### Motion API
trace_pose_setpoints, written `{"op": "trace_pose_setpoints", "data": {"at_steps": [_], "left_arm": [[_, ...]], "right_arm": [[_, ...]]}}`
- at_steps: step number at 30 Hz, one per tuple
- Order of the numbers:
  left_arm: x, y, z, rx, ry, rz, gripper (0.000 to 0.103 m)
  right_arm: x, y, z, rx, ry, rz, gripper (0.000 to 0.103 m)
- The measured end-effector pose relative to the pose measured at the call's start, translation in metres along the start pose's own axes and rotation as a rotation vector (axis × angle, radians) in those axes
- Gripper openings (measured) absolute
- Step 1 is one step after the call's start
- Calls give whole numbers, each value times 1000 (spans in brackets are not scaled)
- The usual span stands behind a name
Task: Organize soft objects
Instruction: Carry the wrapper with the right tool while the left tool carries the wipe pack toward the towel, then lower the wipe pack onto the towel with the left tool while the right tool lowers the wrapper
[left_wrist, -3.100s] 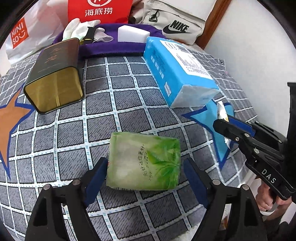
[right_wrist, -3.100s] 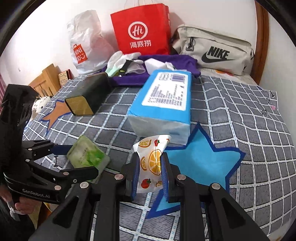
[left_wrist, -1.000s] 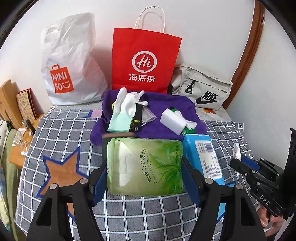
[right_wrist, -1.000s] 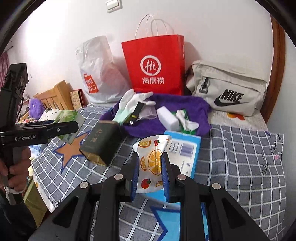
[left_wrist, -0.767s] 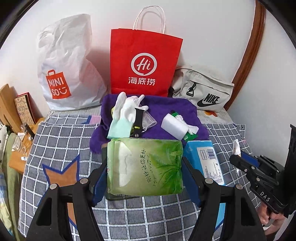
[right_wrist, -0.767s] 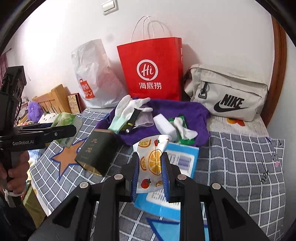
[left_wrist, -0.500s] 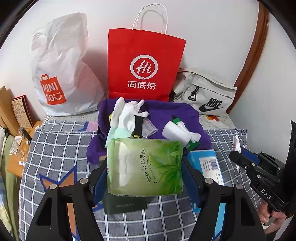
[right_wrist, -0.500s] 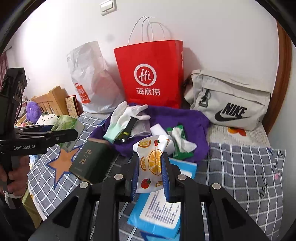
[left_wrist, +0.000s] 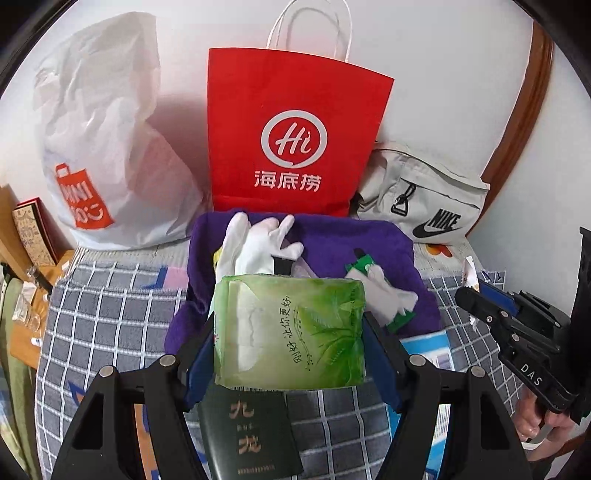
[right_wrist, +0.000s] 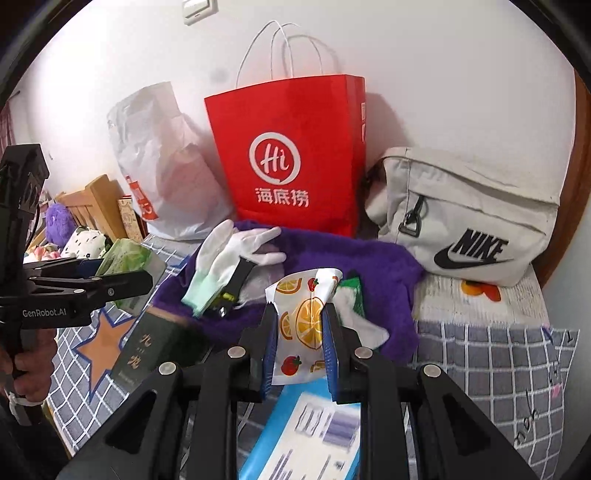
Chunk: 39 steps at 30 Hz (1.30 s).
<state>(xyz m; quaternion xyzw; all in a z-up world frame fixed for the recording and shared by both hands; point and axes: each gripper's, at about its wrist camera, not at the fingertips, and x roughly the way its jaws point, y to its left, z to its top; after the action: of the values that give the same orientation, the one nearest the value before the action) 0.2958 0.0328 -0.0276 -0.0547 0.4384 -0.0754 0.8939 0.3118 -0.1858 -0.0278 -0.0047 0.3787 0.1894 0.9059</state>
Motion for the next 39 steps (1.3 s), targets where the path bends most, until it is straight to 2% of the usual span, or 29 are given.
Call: {"op": "trace_pose_setpoints", "data": {"at_steps": [8,14,24,30,39], "left_arm": [[21,-9,39,32,-21,-12,70],[53,-15,52,48,4,-5,70],[99,-8,51,33,65,-3,70],[106,-6,51,35,73,-16,70],[122,-1,49,21,114,-17,70]], "right_arm": [[27,-11,35,3,-21,17,23],[53,-25,38,26,-3,14,23],[89,-56,26,84,75,-10,23],[102,-60,29,86,81,-10,23],[125,-59,21,82,147,-6,24]]}}
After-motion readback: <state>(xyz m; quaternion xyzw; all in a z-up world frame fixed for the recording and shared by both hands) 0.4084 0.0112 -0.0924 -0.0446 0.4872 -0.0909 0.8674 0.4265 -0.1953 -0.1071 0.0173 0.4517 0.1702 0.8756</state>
